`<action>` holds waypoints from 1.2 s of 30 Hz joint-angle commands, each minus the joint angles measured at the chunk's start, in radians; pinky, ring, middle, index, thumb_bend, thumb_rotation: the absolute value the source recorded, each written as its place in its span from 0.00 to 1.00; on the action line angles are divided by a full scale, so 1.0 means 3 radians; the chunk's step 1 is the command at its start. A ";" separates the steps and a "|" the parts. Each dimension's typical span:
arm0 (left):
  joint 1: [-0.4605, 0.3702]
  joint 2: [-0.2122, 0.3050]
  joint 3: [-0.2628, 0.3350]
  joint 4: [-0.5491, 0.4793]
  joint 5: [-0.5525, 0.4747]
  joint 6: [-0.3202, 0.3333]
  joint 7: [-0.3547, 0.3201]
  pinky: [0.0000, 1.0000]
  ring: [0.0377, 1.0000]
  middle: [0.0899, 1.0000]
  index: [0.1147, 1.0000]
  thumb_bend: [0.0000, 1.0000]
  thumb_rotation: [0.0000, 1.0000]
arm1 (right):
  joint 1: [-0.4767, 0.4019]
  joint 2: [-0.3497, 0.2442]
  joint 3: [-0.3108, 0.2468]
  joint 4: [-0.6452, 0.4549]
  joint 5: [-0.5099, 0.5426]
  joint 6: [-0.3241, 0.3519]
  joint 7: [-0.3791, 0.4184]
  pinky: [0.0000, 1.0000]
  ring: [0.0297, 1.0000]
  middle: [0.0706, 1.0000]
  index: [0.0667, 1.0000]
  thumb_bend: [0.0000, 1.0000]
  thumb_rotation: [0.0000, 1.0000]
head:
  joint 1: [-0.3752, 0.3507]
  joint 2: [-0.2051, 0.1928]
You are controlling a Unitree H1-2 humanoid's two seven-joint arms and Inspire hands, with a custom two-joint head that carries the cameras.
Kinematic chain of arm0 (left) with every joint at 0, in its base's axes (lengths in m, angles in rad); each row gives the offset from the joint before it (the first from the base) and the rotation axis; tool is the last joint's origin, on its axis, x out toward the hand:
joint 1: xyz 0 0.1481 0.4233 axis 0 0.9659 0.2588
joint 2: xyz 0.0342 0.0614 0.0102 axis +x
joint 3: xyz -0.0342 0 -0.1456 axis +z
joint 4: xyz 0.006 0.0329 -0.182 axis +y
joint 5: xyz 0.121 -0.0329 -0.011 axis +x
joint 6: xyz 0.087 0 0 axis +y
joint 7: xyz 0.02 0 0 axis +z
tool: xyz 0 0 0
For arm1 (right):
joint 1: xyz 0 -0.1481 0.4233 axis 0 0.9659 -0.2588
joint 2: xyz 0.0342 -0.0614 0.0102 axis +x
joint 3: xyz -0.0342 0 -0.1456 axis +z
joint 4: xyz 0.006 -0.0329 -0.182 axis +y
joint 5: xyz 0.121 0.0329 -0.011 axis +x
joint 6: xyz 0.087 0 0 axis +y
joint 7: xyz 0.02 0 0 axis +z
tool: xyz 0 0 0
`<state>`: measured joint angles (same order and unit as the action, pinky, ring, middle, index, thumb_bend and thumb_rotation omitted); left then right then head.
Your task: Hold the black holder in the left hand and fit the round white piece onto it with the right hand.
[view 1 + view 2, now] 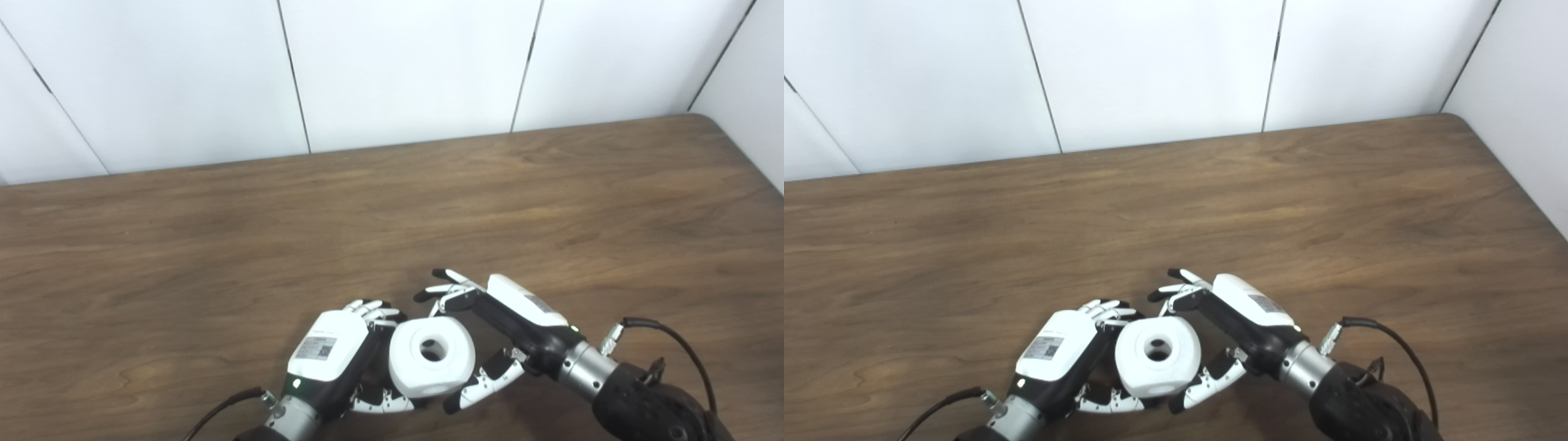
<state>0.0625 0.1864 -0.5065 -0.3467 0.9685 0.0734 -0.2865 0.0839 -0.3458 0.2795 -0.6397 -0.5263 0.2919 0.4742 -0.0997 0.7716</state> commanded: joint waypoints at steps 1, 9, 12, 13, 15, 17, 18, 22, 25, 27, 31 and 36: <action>0.0063 0.0013 -0.0071 0.0071 0.0059 0.0061 -0.0185 0.89 0.87 0.78 0.42 0.52 0.06 | -0.0034 -0.0020 0.0013 -0.0044 -0.0040 -0.0012 0.0019 0.92 0.97 0.83 0.58 0.98 0.29 | 0.0000 0.0004; 0.0061 0.0006 -0.0069 0.0087 0.0061 0.0058 -0.0183 0.89 0.87 0.78 0.42 0.52 0.06 | -0.0088 -0.0182 0.0115 0.0002 -0.0109 -0.0208 0.0111 1.00 0.99 0.86 0.67 1.00 0.42 | 0.0005 -0.0001; 0.0058 0.0002 -0.0065 0.0090 0.0054 0.0063 -0.0188 0.89 0.87 0.78 0.42 0.52 0.06 | -0.0112 -0.0222 0.0159 0.0005 -0.0114 -0.0214 0.0131 1.00 1.00 0.88 0.69 1.00 0.44 | 0.0001 -0.0003; 0.0059 -0.0001 -0.0063 0.0090 0.0049 0.0065 -0.0187 0.89 0.87 0.78 0.42 0.52 0.06 | -0.0119 -0.0226 0.0167 0.0002 -0.0110 -0.0202 0.0139 1.00 1.00 0.88 0.69 1.00 0.45 | 0.0001 -0.0003; 0.0059 -0.0002 -0.0064 0.0097 0.0055 0.0060 -0.0178 0.89 0.87 0.78 0.42 0.52 0.06 | -0.0126 -0.0231 0.0168 -0.0007 -0.0094 -0.0173 0.0153 1.00 1.00 0.88 0.69 1.00 0.44 | -0.0001 -0.0006; 0.0059 -0.0004 -0.0064 0.0095 0.0055 0.0065 -0.0185 0.89 0.87 0.78 0.42 0.52 0.06 | -0.0132 -0.0233 0.0166 -0.0017 -0.0097 -0.0145 0.0169 1.00 1.00 0.89 0.69 1.00 0.44 | 0.0001 -0.0005; 0.0060 -0.0005 -0.0062 0.0093 0.0051 0.0068 -0.0188 0.89 0.87 0.78 0.42 0.52 0.06 | -0.0135 -0.0235 0.0166 -0.0022 -0.0102 -0.0136 0.0176 1.00 1.00 0.89 0.69 1.00 0.44 | 0.0001 -0.0005; 0.0053 -0.0008 -0.0064 0.0105 0.0058 0.0068 -0.0188 0.89 0.87 0.78 0.42 0.52 0.06 | -0.0143 -0.0235 0.0146 -0.0026 -0.0063 -0.0121 0.0179 1.00 1.00 0.89 0.69 1.00 0.44 | 0.0000 -0.0010; 0.0050 -0.0008 -0.0062 0.0120 0.0046 0.0056 -0.0172 0.89 0.87 0.78 0.42 0.52 0.06 | -0.0148 -0.0229 0.0118 -0.0026 -0.0006 -0.0106 0.0173 1.00 1.00 0.89 0.69 1.00 0.42 | 0.0002 -0.0011; 0.0047 -0.0008 -0.0060 0.0128 0.0039 0.0051 -0.0165 0.89 0.87 0.78 0.42 0.52 0.06 | -0.0164 -0.0222 0.0075 -0.0033 0.0059 -0.0077 0.0174 1.00 1.00 0.89 0.69 1.00 0.42 | -0.0004 -0.0013; 0.0040 -0.0007 -0.0059 0.0131 0.0039 0.0061 -0.0185 0.89 0.87 0.78 0.42 0.52 0.06 | -0.0236 -0.0191 -0.0075 -0.0042 0.0340 0.0149 0.0233 0.99 1.00 0.89 0.68 1.00 0.49 | -0.0008 -0.0013; 0.0044 -0.0007 -0.0054 0.0131 0.0032 0.0062 -0.0180 0.90 0.87 0.78 0.42 0.52 0.06 | -0.0433 -0.0264 -0.0172 0.0088 0.0568 0.0461 0.0361 0.88 0.96 0.87 0.63 0.95 0.81 | -0.0010 -0.0012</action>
<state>0.0613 0.1811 -0.5064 -0.3442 0.9754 0.0737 -0.2883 -0.0029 -0.4011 0.2405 -0.6104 -0.3727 0.4135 0.5711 -0.1012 0.7670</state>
